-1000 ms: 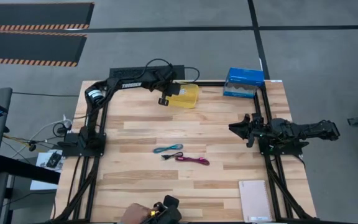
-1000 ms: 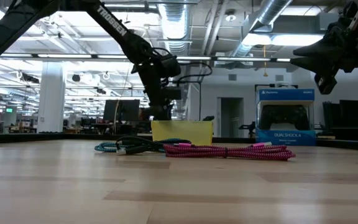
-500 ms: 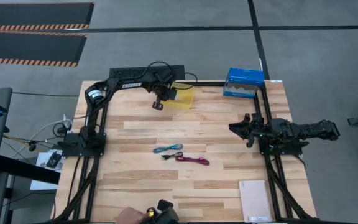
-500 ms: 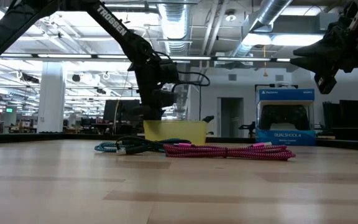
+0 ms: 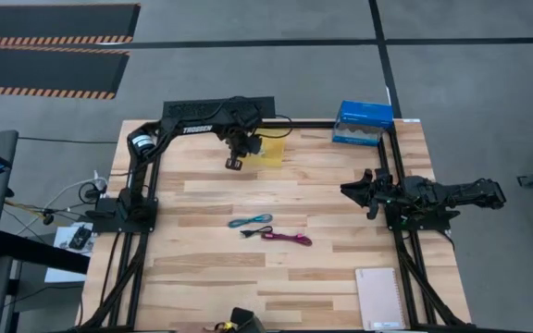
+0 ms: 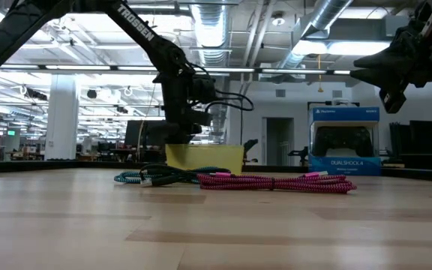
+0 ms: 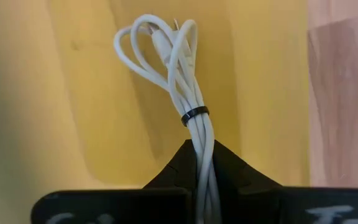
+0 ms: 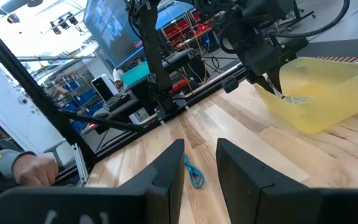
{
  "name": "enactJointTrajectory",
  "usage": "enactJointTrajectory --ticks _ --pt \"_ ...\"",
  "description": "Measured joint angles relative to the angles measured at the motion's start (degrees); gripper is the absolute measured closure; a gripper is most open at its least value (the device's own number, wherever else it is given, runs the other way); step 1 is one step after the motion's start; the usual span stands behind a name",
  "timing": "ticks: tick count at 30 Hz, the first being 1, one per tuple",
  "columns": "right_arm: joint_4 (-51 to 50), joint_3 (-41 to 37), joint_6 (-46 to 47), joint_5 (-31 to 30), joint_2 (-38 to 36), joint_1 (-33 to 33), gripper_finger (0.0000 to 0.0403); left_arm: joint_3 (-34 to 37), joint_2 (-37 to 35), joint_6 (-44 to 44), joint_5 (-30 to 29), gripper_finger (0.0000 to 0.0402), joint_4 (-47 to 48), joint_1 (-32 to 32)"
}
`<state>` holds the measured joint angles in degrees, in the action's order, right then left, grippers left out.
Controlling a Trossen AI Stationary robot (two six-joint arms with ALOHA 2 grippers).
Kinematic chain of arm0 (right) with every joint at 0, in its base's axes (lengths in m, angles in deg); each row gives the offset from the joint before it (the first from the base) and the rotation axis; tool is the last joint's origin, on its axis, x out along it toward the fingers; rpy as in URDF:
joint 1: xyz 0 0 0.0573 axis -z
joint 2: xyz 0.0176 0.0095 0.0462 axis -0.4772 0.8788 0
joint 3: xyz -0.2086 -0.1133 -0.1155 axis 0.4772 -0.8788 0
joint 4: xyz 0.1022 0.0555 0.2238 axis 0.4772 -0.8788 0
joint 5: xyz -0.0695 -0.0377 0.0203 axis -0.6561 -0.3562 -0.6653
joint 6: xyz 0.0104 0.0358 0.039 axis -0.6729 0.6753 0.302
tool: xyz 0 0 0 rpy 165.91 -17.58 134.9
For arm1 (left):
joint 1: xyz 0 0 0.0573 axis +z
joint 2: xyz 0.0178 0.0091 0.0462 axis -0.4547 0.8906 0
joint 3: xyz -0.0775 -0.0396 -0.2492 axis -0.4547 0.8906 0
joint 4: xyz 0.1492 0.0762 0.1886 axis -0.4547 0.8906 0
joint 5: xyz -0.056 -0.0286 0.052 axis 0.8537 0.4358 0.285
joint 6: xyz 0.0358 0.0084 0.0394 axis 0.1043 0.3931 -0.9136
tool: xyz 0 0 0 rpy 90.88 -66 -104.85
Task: Pick and place USB-C Cables
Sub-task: Put the white charger cable into the yellow bin
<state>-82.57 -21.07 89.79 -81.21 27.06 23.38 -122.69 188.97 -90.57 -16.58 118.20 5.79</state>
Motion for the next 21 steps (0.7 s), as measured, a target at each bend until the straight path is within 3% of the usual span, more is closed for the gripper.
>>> enactJointTrajectory --ticks 9,15,21 --pt "0.0 0.0 0.0 0.0 0.0 0.0 0.0284 0.1 -3.2 6.6 -0.1 0.0397 -4.3 -0.1" --pt "0.0 0.0 0.0 0.0 0.0 0.0 0.0284 0.1 -5.4 9.5 8.7 0.0397 -8.8 2.0" --pt "0.0 0.0 -0.1 0.0 0.0 0.0 0.0284 0.1 -3.5 9.5 8.1 0.0397 -9.4 3.1"
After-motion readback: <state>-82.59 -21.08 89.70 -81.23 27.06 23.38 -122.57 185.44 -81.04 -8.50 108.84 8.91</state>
